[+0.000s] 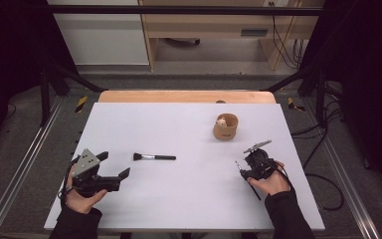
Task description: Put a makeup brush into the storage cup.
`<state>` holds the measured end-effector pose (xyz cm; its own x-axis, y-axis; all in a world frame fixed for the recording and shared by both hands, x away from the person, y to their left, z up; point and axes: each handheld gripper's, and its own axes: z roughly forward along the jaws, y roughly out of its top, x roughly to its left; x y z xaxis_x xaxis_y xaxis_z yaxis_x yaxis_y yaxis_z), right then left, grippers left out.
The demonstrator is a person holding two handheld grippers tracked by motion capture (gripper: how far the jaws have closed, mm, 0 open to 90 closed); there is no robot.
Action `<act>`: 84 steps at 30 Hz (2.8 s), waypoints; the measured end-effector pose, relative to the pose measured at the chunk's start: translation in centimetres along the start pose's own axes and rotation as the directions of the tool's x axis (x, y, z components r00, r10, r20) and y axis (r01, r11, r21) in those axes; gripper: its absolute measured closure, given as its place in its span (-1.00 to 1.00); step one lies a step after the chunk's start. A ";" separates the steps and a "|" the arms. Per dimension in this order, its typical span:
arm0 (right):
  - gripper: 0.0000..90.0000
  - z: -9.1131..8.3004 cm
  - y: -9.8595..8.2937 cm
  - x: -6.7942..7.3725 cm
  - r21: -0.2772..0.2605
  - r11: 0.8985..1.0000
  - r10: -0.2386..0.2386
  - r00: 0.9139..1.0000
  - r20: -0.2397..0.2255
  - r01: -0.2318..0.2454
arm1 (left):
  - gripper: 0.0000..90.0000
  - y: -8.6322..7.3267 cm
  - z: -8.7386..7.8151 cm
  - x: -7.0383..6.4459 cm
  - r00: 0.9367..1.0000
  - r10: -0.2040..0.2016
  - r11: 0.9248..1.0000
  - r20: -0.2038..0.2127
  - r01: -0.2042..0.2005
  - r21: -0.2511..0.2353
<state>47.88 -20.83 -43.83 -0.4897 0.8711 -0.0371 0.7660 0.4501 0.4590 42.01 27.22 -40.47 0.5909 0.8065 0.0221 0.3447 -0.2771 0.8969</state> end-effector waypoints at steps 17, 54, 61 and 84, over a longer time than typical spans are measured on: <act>0.45 1.4 0.8 0.2 0.134 0.990 -0.040 0.998 -0.040 0.045 | -0.88 -0.1 0.3 -0.2 1.000 0.006 1.000 0.003 -0.006 0.012; 0.90 1.8 1.3 0.4 0.204 0.979 -0.010 0.999 -0.040 0.018 | -0.87 -0.1 0.3 -0.3 1.000 0.011 1.000 0.007 -0.012 0.013; 0.91 1.6 1.1 0.5 0.181 0.983 -0.020 0.999 -0.038 0.027 | -0.87 -0.1 0.3 -0.3 1.000 0.012 1.000 0.005 -0.012 0.011; 0.91 -2.5 0.5 0.4 -0.054 0.998 0.036 0.996 -0.087 -0.041 | -0.87 0.0 0.1 -0.3 1.000 0.008 1.000 0.004 -0.008 0.006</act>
<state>46.99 -20.75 -41.42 -0.4963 0.8663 0.0568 0.7617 0.4032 0.5071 41.92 26.93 -40.53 0.5963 0.8023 0.0273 0.3443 -0.2863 0.8941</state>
